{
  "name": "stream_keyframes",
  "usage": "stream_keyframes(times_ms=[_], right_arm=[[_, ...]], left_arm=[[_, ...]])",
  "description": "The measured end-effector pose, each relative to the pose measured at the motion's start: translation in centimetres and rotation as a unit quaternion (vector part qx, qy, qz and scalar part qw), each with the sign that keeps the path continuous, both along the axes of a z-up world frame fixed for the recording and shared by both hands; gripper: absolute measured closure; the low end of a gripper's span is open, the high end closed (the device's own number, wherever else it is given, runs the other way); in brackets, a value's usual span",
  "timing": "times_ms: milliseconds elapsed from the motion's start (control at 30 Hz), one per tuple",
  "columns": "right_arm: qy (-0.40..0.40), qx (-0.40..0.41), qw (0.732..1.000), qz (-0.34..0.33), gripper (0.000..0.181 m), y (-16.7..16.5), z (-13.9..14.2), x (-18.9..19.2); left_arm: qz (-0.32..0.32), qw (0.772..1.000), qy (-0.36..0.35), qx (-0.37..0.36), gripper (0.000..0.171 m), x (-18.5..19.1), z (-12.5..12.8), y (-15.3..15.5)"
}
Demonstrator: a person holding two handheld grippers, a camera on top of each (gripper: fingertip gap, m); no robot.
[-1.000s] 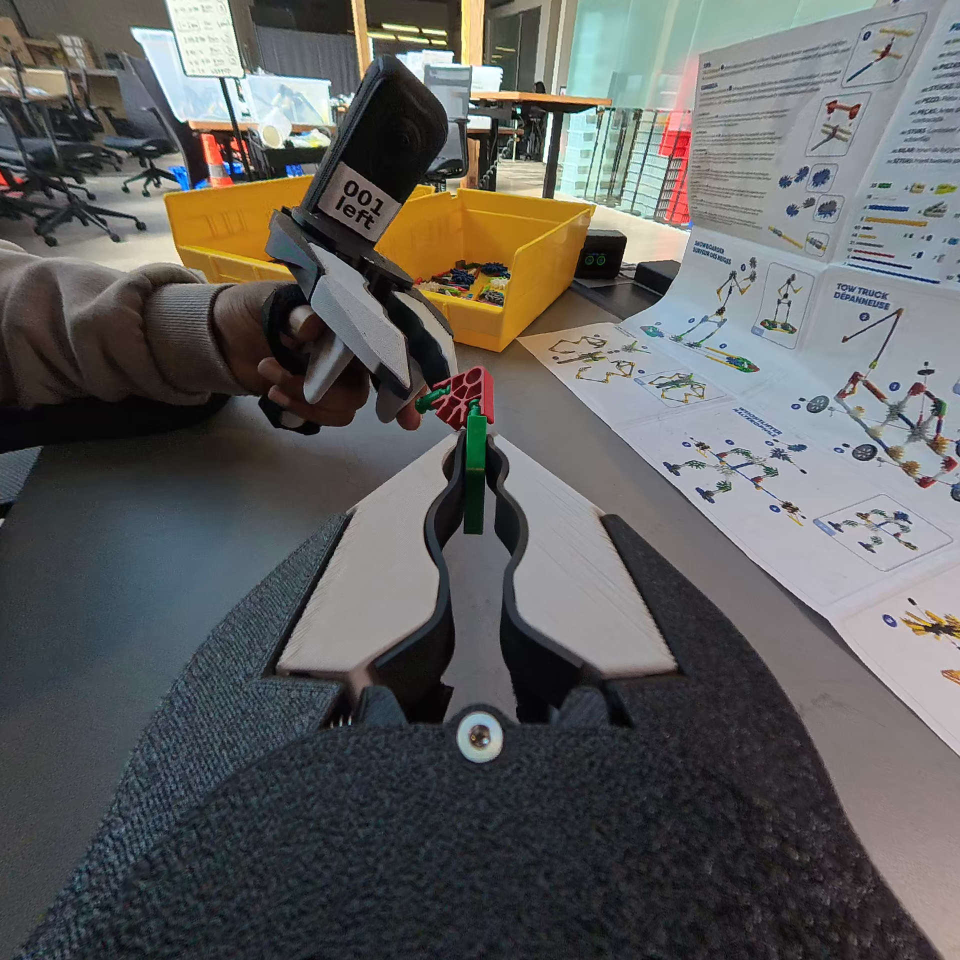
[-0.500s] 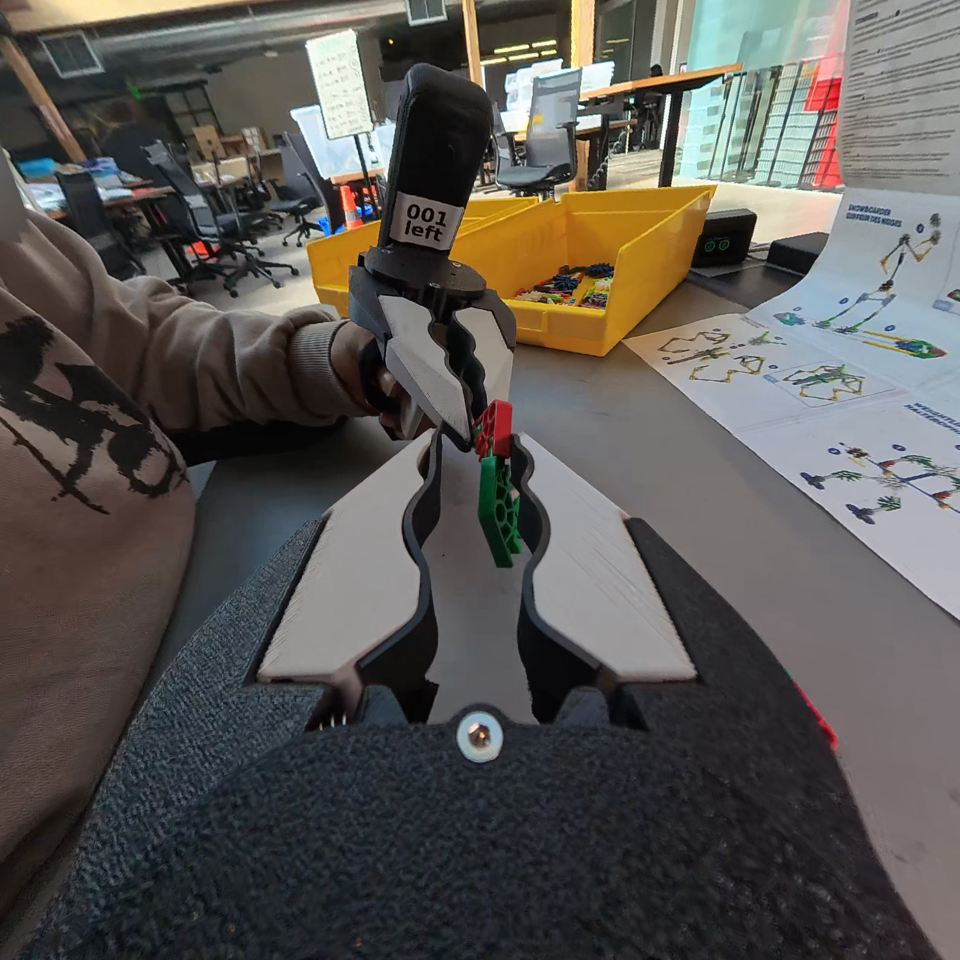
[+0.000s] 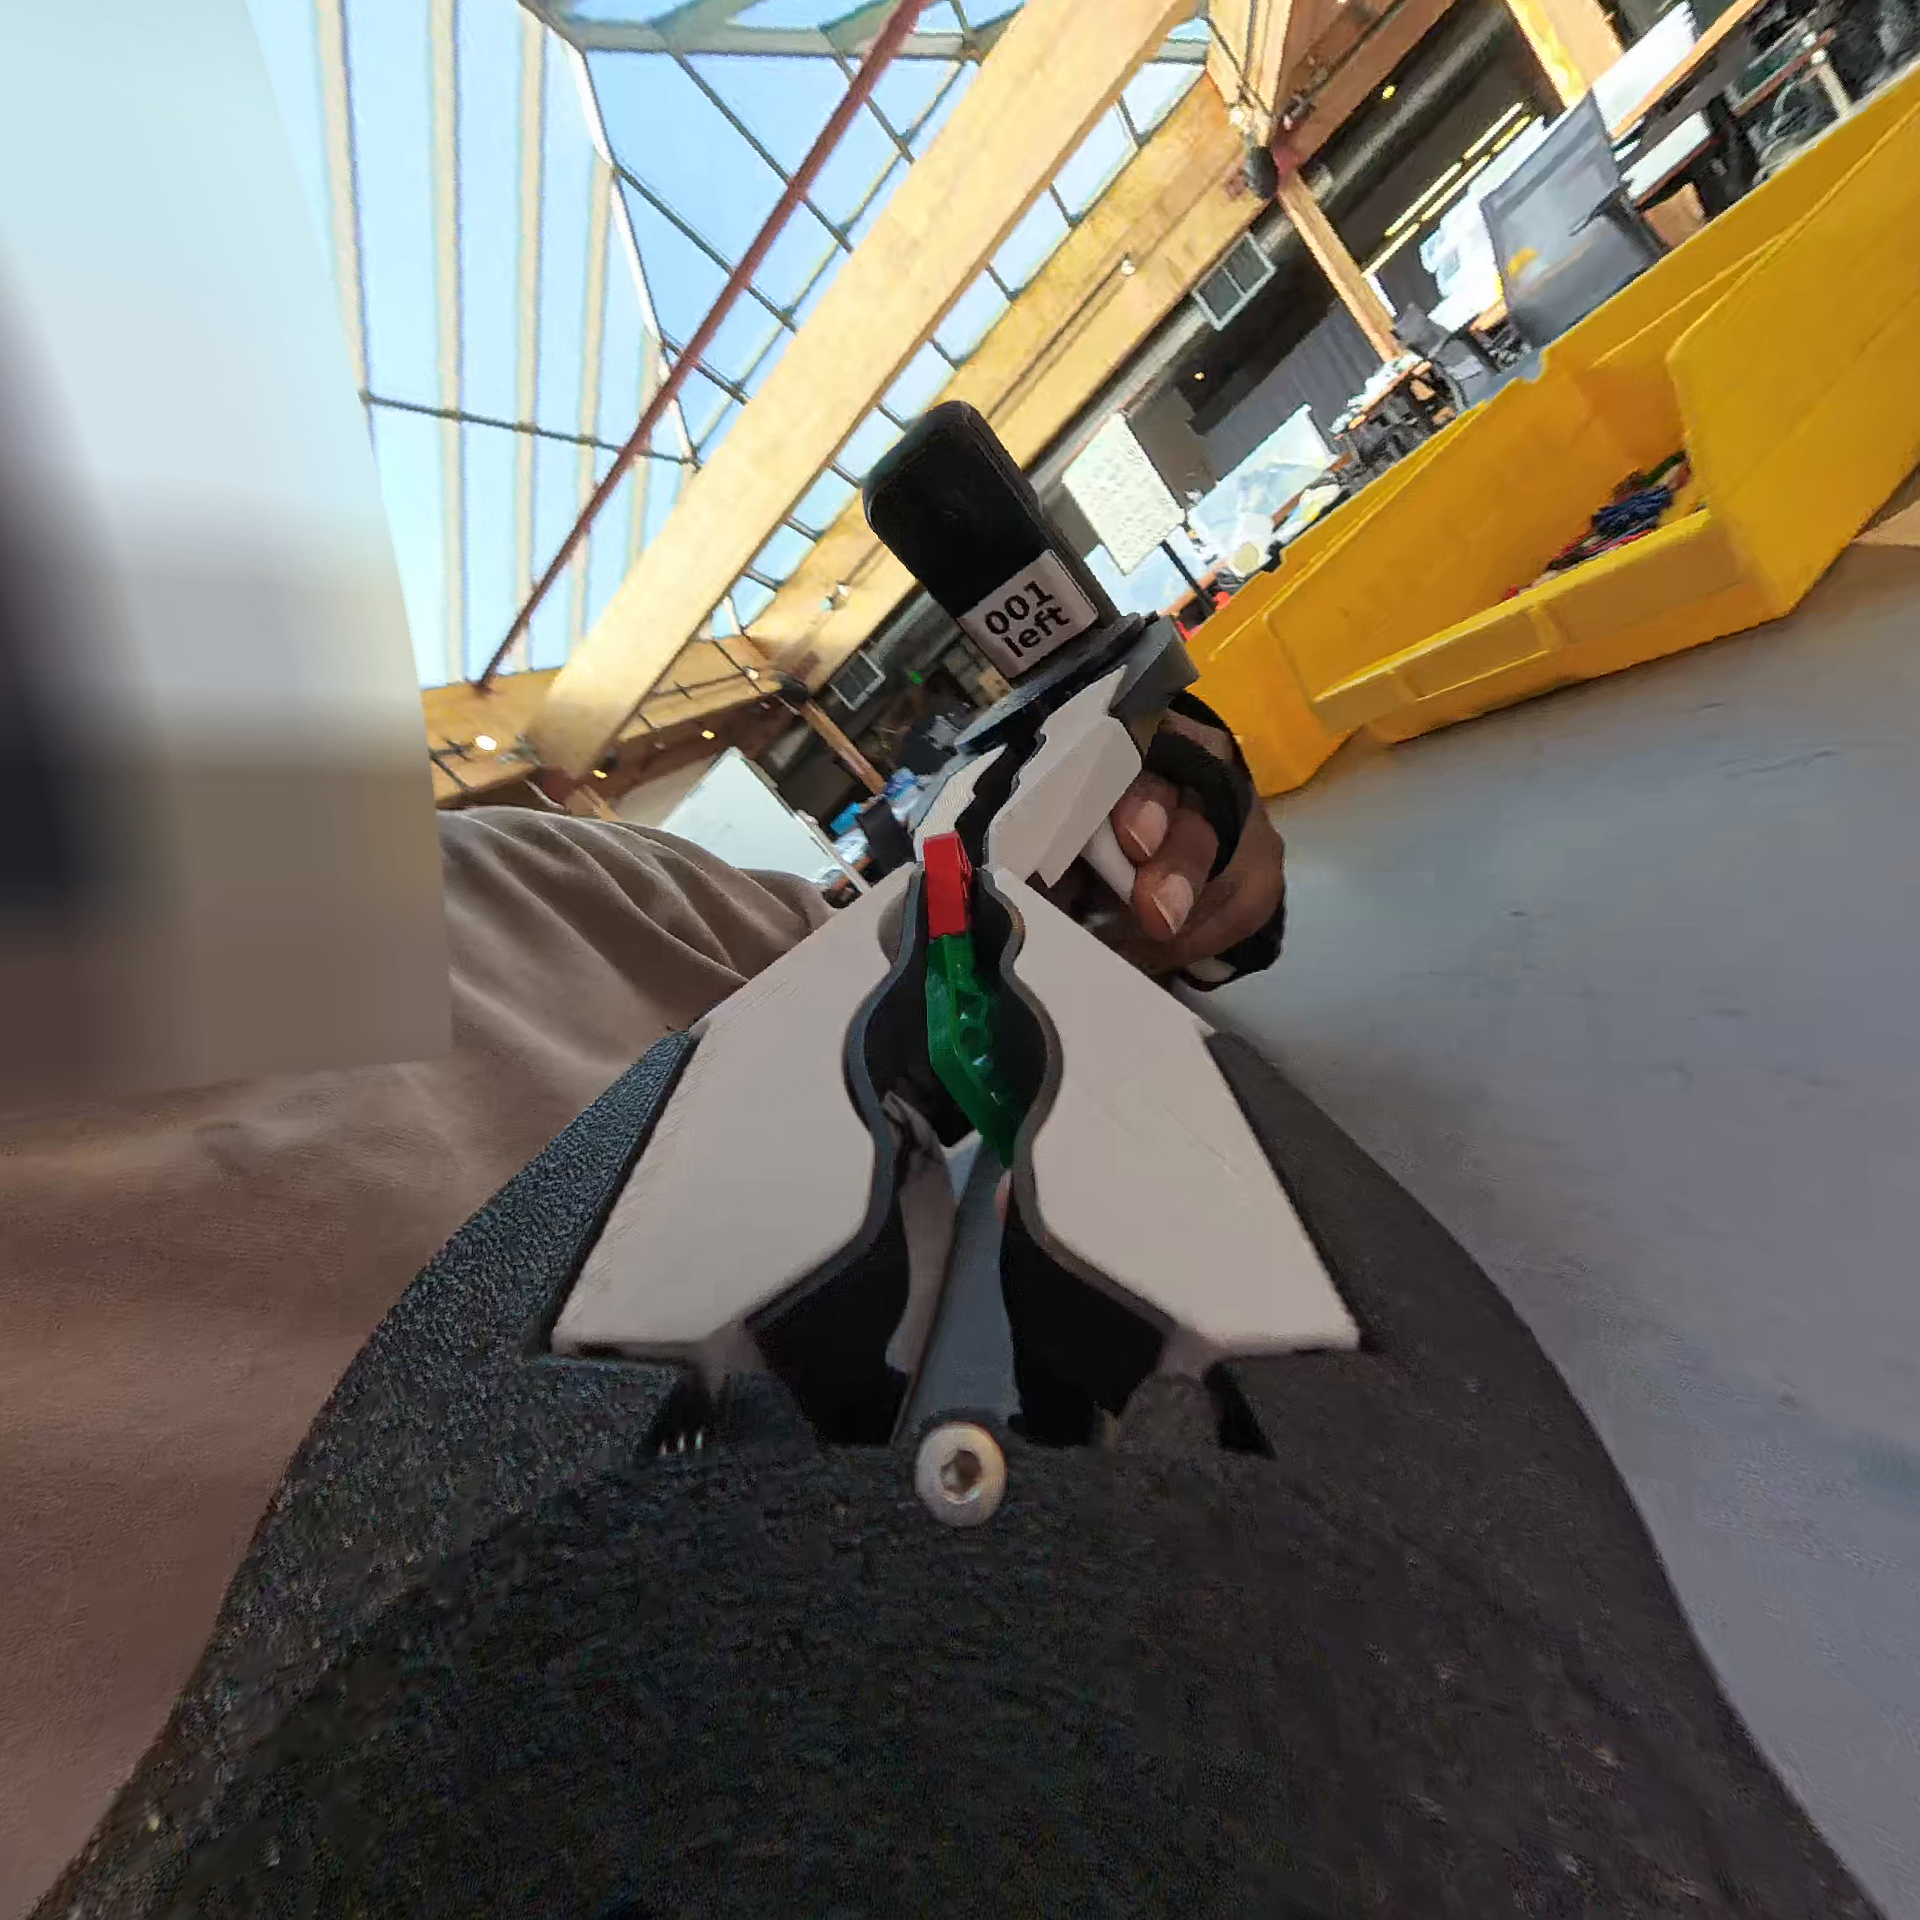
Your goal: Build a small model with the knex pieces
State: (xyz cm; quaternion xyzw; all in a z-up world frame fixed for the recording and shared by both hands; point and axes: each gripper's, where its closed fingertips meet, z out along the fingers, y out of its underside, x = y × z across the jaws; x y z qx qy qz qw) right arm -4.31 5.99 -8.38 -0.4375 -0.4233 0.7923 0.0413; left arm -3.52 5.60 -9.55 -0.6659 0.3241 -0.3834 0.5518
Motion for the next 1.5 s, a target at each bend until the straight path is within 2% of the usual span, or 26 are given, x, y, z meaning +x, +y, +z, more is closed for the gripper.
stream_keyframes(times_ms=[133,300,367,433,467,500,533,633,700,767,900,1033,1100,1333,1500], right_arm=[[0.014,-0.117,0.991,0.059,0.176,-0.8,1.2,0.3],[0.028,-0.143,0.986,0.076,0.176,-0.9,1.5,0.4],[0.027,-0.091,0.995,0.040,0.176,-0.4,1.0,-0.1],[0.024,0.053,0.998,-0.036,0.176,0.4,-0.2,-1.0],[0.026,0.155,0.985,-0.070,0.176,0.7,-1.1,-1.2],[0.028,0.262,0.959,-0.107,0.176,1.2,-2.0,-1.3],[0.023,0.365,0.921,-0.135,0.176,1.8,-3.2,-1.4],[0.003,0.600,0.785,-0.152,0.175,3.0,-7.1,-1.2],[-0.011,0.685,0.718,-0.128,0.175,3.1,-9.6,-1.2],[-0.016,0.713,0.694,-0.103,0.175,2.5,-11.1,-1.2],[-0.030,0.734,0.673,-0.083,0.175,2.3,-12.5,-1.3],[-0.040,0.747,0.659,-0.081,0.174,2.0,-12.7,-1.3],[-0.047,0.750,0.655,-0.085,0.174,2.1,-12.7,-1.3],[-0.061,0.733,0.670,-0.100,0.174,2.5,-12.6,-1.4],[-0.091,0.692,0.708,-0.105,0.176,2.5,-12.3,-1.4]], left_arm=[[-0.025,0.999,-0.015,0.030,0.168,0.4,1.4,-1.0],[-0.039,0.998,-0.039,0.028,0.169,0.5,1.9,-1.2],[-0.035,0.999,-0.040,0.010,0.168,0.1,1.4,-0.7],[-0.020,0.999,-0.030,-0.018,0.166,-0.8,0.2,0.1],[-0.011,0.999,-0.019,-0.029,0.165,-1.2,-0.6,0.5],[0.005,0.999,-0.003,-0.034,0.162,-1.7,-1.3,0.9],[0.024,0.999,0.018,-0.036,0.157,-2.3,-2.0,1.3],[0.059,0.993,0.091,-0.038,0.153,-3.4,-4.1,1.8],[0.067,0.986,0.148,-0.038,0.153,-3.3,-5.7,1.9],[0.070,0.974,0.211,-0.033,0.154,-2.9,-7.5,1.8],[0.067,0.942,0.330,-0.011,0.155,-2.3,-10.7,1.5],[0.063,0.926,0.371,0.015,0.155,-1.3,-11.8,1.5],[0.075,0.917,0.390,0.041,0.161,-1.5,-11.8,1.9],[0.091,0.909,0.401,0.068,0.166,-1.7,-11.7,2.4],[0.106,0.904,0.404,0.090,0.158,-1.9,-11.0,2.8]])
